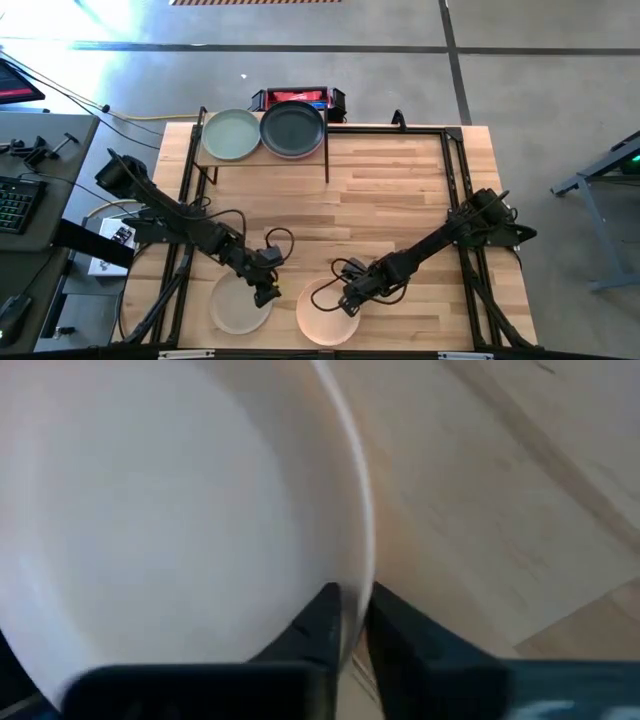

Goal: Place and stack plates onto a shelf
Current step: Stack the light orange plate on top of the blue plate on the shelf

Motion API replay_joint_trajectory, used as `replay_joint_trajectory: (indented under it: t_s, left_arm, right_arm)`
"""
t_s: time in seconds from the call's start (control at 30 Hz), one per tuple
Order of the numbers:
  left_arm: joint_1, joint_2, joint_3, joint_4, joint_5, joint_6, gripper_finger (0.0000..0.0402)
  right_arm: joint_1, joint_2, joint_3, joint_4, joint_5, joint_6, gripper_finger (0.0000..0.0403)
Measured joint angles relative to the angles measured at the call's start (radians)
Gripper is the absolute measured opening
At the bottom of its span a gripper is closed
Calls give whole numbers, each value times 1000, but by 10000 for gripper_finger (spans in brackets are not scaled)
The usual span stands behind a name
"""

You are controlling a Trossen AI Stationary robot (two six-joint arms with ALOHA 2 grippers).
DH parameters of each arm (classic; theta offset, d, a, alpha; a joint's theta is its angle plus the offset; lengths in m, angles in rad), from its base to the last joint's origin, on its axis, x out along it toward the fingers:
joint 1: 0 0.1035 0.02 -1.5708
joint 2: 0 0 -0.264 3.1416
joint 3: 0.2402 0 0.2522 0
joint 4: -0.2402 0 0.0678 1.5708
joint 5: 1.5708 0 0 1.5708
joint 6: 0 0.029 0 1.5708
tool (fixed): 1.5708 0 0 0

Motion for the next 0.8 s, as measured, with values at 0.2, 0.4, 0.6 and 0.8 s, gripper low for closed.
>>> replay_joint_trajectory:
  t_s: [0.2, 0.4, 0.6, 0.8]
  left_arm:
    - [11, 56, 0, 26, 5, 1, 129]
    - [29, 110, 1, 91, 7, -5, 129]
    - [67, 117, 1, 109, 6, -34, 129]
    - [114, 118, 1, 182, 6, -43, 129]
  right_arm:
    - [-8, -3, 0, 2, -13, 40, 14]
    - [-12, -34, -1, -28, 1, 52, 3]
    - [-21, -84, -1, -61, 32, 54, 1]
    - [-48, -146, -1, -117, 51, 55, 0]
